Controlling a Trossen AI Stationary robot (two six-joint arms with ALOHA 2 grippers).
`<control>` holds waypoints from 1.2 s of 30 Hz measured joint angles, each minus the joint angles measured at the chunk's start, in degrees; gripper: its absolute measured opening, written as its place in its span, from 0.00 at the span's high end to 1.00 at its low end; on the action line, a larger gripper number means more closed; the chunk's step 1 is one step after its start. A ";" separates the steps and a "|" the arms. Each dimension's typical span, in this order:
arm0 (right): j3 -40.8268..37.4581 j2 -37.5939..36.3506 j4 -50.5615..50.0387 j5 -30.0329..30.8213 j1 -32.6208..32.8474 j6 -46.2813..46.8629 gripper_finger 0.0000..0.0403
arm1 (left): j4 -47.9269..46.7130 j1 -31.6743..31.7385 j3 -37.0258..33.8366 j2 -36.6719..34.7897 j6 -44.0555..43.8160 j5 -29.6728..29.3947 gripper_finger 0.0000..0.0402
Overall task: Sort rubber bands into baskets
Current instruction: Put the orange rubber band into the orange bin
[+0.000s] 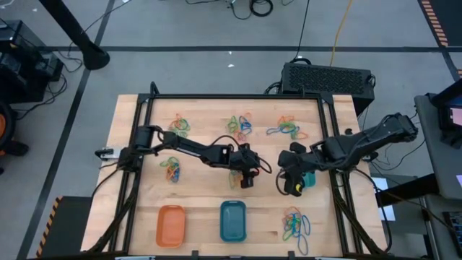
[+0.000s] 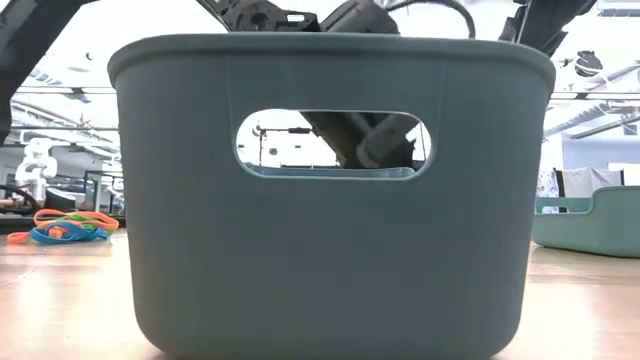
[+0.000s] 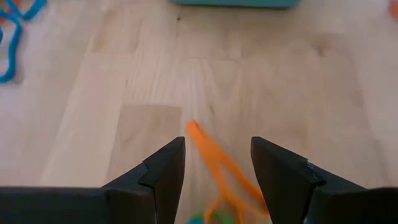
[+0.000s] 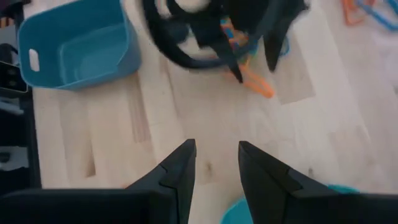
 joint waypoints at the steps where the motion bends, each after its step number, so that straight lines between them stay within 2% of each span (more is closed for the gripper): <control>1: 0.00 0.00 0.60 0.28 0.22 -0.73 0.72 | 0.62 0.06 0.15 0.56 -0.91 0.02 0.52; 8: -0.04 0.00 1.38 0.81 0.83 -4.08 0.72 | 0.58 -0.24 0.14 2.94 -6.88 0.12 0.52; 21: -0.04 0.02 1.47 1.77 0.81 -6.93 0.72 | -1.17 -1.79 0.15 3.08 -7.21 1.25 0.54; 25: -0.04 0.02 1.51 1.77 0.81 -6.93 0.72 | -1.23 -1.79 0.15 3.08 -7.24 1.15 0.64; 31: -0.04 0.02 1.53 1.77 0.81 -8.04 0.72 | -1.55 -1.68 0.81 0.83 -7.26 -0.42 0.95; 36: -0.04 0.02 0.96 1.77 0.81 -11.31 0.72 | -1.47 -1.68 2.58 -6.02 -5.82 -0.39 0.97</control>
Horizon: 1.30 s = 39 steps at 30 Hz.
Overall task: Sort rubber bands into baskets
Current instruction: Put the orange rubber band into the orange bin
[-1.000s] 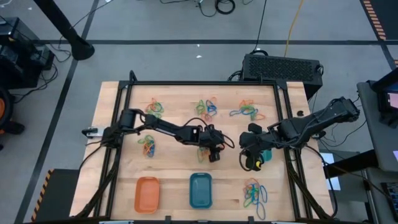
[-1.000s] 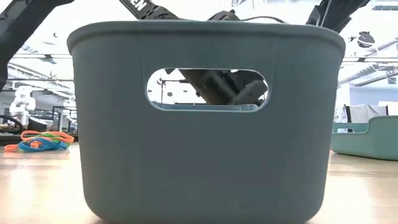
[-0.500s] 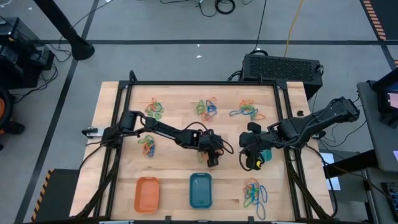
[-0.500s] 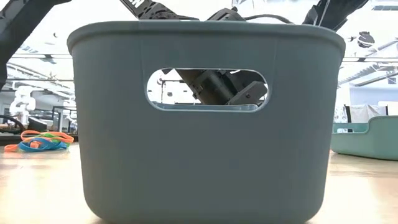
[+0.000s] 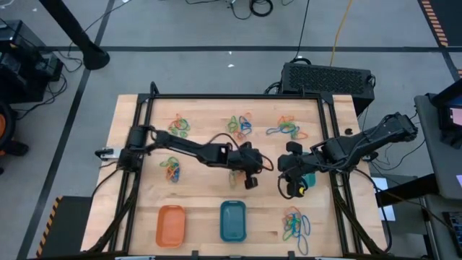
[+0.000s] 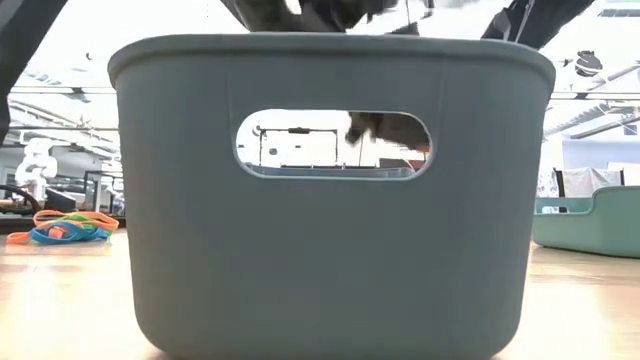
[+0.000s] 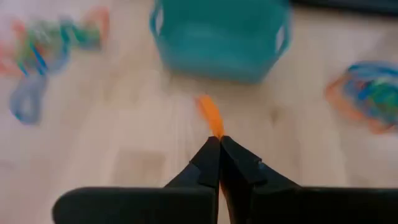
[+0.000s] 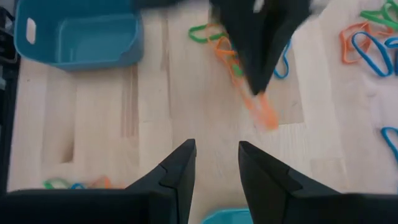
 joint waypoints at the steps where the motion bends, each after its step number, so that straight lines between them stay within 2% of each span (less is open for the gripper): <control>1: 0.00 0.00 0.02 0.00 0.00 -0.73 0.72 | -1.65 0.00 0.00 -1.76 0.79 -0.01 0.97; 3: 0.00 0.00 -0.02 0.00 0.00 -2.34 0.72 | -7.19 0.00 0.07 -5.35 1.70 0.02 0.98; 7: 0.00 0.00 1.16 0.05 -0.15 -7.08 0.72 | -26.67 -0.07 0.04 -12.92 0.17 0.20 0.98; 11: 0.00 0.00 5.57 0.20 -0.50 -12.74 0.72 | -41.34 -1.86 0.00 -20.32 -8.95 4.83 0.99; 16: 0.00 0.00 13.15 0.18 -1.07 -20.87 0.72 | -51.73 -8.48 -0.02 -27.34 -24.18 6.70 0.99; 22: 0.00 0.02 21.42 -0.27 -2.24 -28.32 0.72 | -60.11 -19.85 -0.02 -30.88 -42.23 7.45 0.99; 25: 0.00 0.50 26.13 -0.42 -2.84 -29.17 0.72 | -63.04 -26.28 -0.07 -31.02 -47.81 7.56 0.99; 34: 0.00 8.05 40.92 -0.61 -3.06 -28.39 0.72 | -62.20 -40.93 -4.89 -29.61 -52.83 7.21 0.99; 39: 0.00 13.24 50.05 -0.61 -2.69 -21.60 0.72 | -59.40 -47.06 -9.96 -29.56 -51.72 1.64 0.99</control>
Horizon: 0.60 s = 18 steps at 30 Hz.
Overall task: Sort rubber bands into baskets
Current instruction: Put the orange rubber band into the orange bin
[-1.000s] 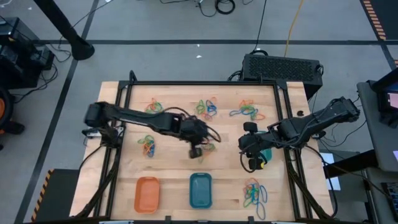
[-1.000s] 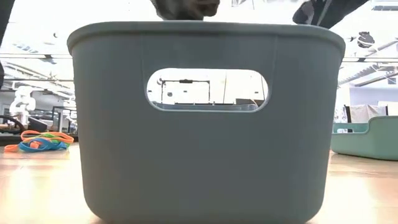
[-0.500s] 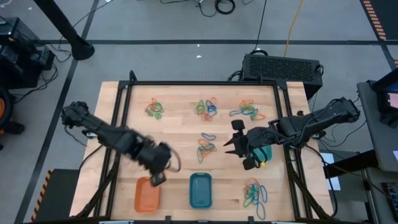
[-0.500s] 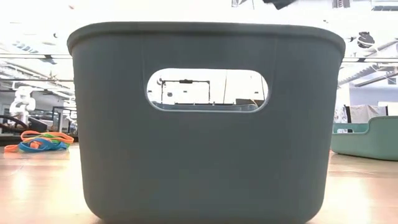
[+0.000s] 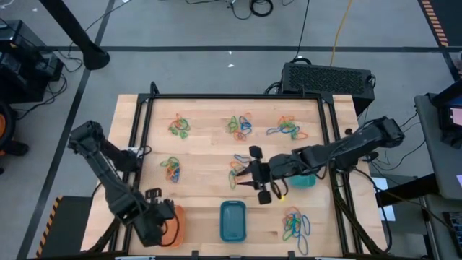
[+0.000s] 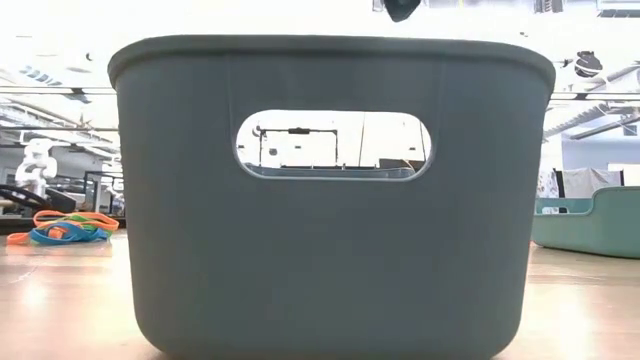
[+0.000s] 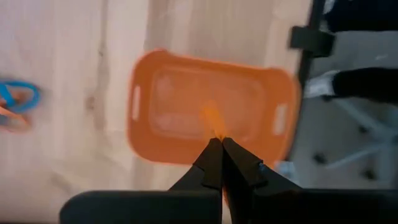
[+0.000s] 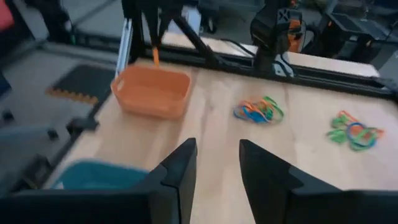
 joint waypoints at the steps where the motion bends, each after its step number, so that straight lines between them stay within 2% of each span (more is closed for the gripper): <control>1: 0.00 0.53 0.97 0.01 0.12 1.88 0.72 | 0.29 -0.95 -1.06 0.00 0.88 -1.22 0.99; 6: 0.00 0.84 1.91 0.23 0.53 15.31 0.72 | 3.75 -2.99 -8.26 -0.02 5.69 -1.67 0.99; 10: 0.00 0.84 1.98 0.42 0.76 25.45 0.72 | 6.47 -2.33 -12.43 -0.02 9.20 -1.80 0.99; 14: 0.00 0.84 1.80 0.36 1.78 27.35 0.72 | 10.77 -0.84 -14.44 -0.02 11.75 -2.13 0.99; 18: 0.00 0.84 1.73 0.26 2.33 24.88 0.72 | 14.39 0.57 -15.46 -0.02 11.77 -2.09 0.99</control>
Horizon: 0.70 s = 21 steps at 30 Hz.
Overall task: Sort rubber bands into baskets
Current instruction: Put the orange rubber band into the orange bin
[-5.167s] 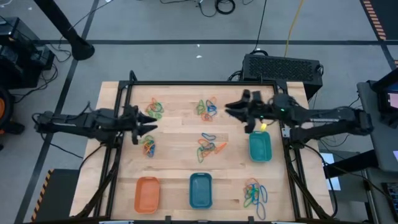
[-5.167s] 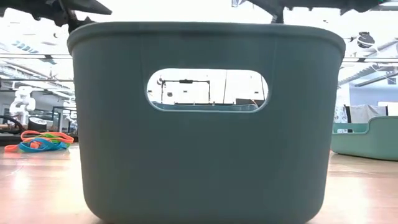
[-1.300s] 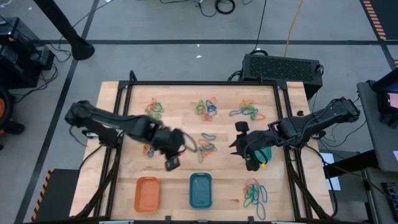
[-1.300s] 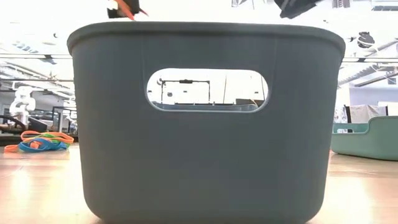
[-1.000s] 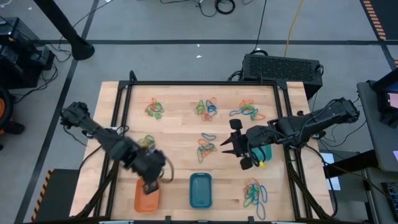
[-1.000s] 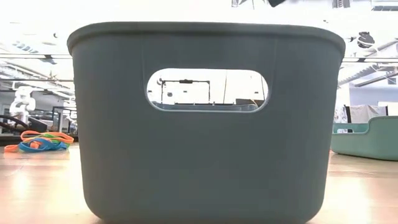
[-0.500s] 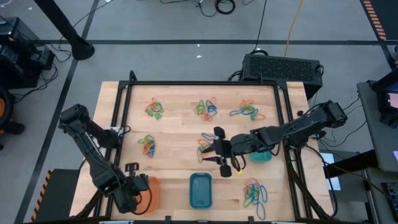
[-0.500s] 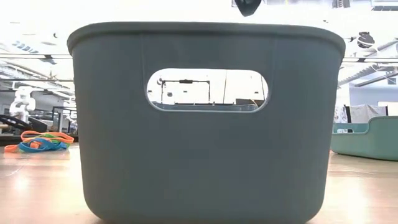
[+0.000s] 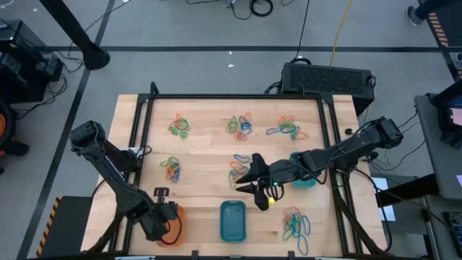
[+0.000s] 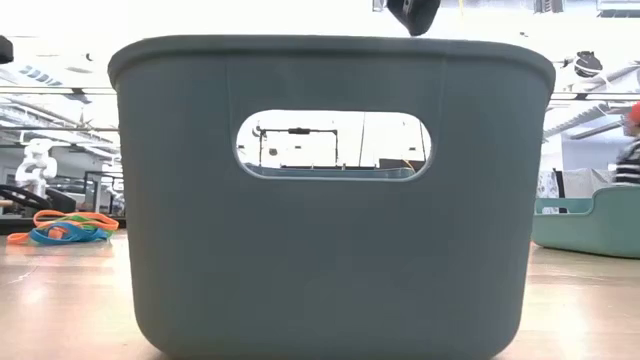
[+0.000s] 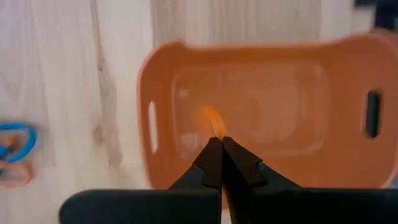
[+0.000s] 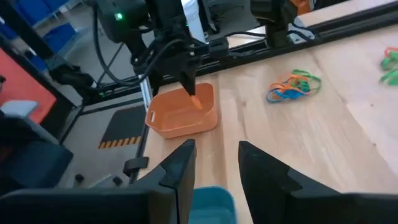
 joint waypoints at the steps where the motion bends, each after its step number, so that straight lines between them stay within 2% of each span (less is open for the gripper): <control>1: 0.00 0.00 -0.25 0.02 -0.04 -0.91 0.72 | 0.72 0.27 -0.01 0.00 0.00 0.00 0.99; 11: 0.04 0.00 -7.77 0.06 -0.21 -17.59 0.72 | 0.76 2.14 -0.05 0.00 -0.99 3.99 0.92; 16: 0.07 0.00 -15.54 0.01 -0.33 -24.71 0.72 | 0.61 3.76 0.16 0.00 -9.98 9.02 0.87; 21: 0.06 -2.79 -22.42 -6.72 -4.00 -29.37 0.72 | 0.68 5.05 2.12 0.00 -11.09 11.64 0.79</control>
